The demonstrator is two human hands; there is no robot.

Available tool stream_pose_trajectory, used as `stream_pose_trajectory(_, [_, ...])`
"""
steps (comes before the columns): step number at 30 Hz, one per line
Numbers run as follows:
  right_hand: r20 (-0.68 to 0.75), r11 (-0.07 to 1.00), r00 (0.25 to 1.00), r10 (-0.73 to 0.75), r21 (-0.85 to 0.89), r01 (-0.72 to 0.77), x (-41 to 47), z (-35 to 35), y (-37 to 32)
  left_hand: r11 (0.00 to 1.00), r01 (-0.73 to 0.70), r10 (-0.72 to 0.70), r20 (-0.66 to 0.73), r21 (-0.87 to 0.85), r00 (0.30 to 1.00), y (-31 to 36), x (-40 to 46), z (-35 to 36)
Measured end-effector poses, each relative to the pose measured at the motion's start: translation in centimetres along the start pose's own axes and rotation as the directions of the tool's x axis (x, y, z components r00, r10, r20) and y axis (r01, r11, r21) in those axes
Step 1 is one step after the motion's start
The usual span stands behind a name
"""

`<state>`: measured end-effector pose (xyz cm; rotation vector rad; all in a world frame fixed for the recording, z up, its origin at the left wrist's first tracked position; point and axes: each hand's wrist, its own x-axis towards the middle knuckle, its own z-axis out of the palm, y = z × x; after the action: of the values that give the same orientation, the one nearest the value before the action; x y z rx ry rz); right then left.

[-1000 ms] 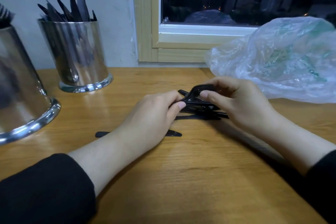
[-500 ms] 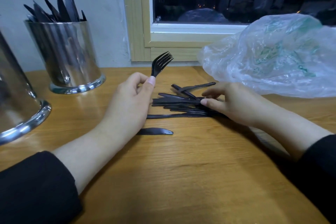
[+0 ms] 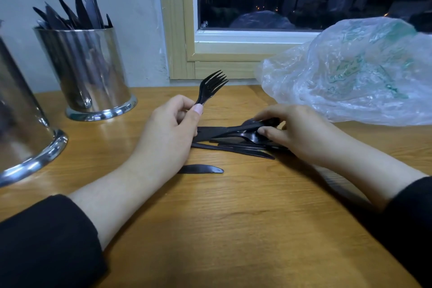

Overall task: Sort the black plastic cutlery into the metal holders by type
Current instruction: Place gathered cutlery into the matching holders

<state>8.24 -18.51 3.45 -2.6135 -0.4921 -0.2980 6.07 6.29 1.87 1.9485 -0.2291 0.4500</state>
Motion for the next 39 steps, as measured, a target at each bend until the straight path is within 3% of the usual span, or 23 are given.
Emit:
stream_pose_trajectory(4, [-0.015,0.997,0.997,0.074,0.004,-0.074,0.1,-0.5,0.6,1.0,0.0,0.0,-0.005,-0.003,1.0,0.0,0.0,0.0])
stream_pose_trajectory(9, [0.145,0.995,0.985,0.095,-0.02,-0.093,-0.2,-1.2,0.7,1.0,-0.009,0.008,0.01,0.013,1.0,0.1,-0.1,0.0])
stream_pose_trajectory(12, [0.145,0.995,0.985,0.09,-0.059,-0.082,-0.2,-0.7,0.6,1.0,-0.009,0.009,0.017,0.021,1.0,0.1,-0.1,0.0])
stream_pose_trajectory(17, [0.058,0.995,0.995,0.086,0.038,-0.088,0.0,0.0,0.6,1.0,-0.012,0.012,0.011,0.014,1.0,0.3,-0.2,0.0])
stream_pose_trajectory(22, [-0.162,0.988,0.979,0.121,0.115,-0.103,0.4,-0.1,0.8,0.999,-0.013,0.013,0.0,0.033,1.0,0.5,-0.3,0.0])
stream_pose_trajectory(26, [-0.251,0.988,0.959,0.129,0.118,-0.102,0.3,-0.5,0.5,0.999,-0.014,0.014,0.003,0.051,1.0,0.7,-0.4,0.0])
stream_pose_trajectory(33, [-0.411,0.985,0.908,0.077,0.173,-0.005,0.1,-1.3,0.0,0.996,-0.036,0.037,-0.017,0.086,0.999,0.7,-0.4,-0.3])
stream_pose_trajectory(39, [-0.373,0.96,0.926,0.052,0.273,0.056,0.1,-1.3,-0.3,0.999,-0.027,0.028,-0.039,0.04,0.999,0.4,-0.3,-0.3])
